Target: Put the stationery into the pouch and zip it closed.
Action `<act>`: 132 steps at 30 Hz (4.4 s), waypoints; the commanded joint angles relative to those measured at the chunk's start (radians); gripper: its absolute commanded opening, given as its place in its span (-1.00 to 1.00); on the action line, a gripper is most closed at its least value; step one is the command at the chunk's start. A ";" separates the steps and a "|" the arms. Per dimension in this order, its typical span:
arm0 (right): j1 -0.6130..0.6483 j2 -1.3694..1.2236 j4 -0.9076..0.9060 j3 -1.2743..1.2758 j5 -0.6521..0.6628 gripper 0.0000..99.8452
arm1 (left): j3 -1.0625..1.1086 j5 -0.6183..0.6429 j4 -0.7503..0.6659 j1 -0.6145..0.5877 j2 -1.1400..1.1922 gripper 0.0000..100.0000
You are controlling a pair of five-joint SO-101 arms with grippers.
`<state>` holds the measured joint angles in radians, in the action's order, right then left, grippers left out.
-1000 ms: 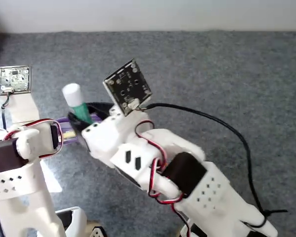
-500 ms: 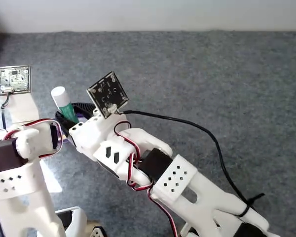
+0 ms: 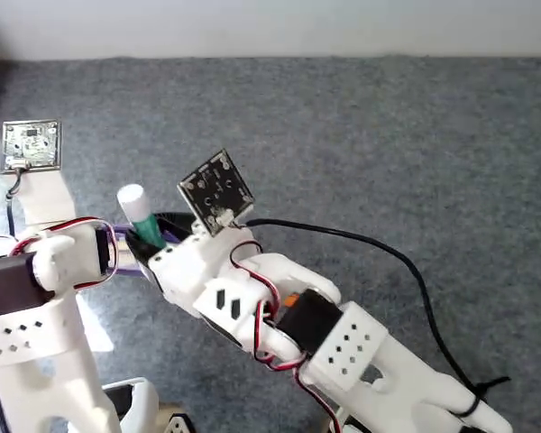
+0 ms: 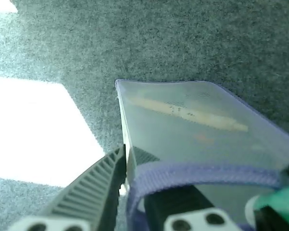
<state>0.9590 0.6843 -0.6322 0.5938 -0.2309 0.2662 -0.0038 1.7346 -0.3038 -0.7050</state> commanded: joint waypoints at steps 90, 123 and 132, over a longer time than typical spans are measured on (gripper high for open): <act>-0.426 -1.013 -0.526 -0.422 0.500 -0.43 | -0.013 0.017 -0.014 -0.009 0.000 -0.98; -0.549 -0.898 -0.647 -0.422 0.646 -0.95 | -0.013 0.017 -0.017 -0.009 0.000 -0.98; -0.501 -0.900 -0.519 -0.422 0.735 -0.27 | -0.018 0.017 -0.012 -0.140 0.000 -0.98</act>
<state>0.4312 -0.2716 -1.1876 0.1979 0.4918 0.2662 -0.0023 1.7361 -0.3560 -0.7035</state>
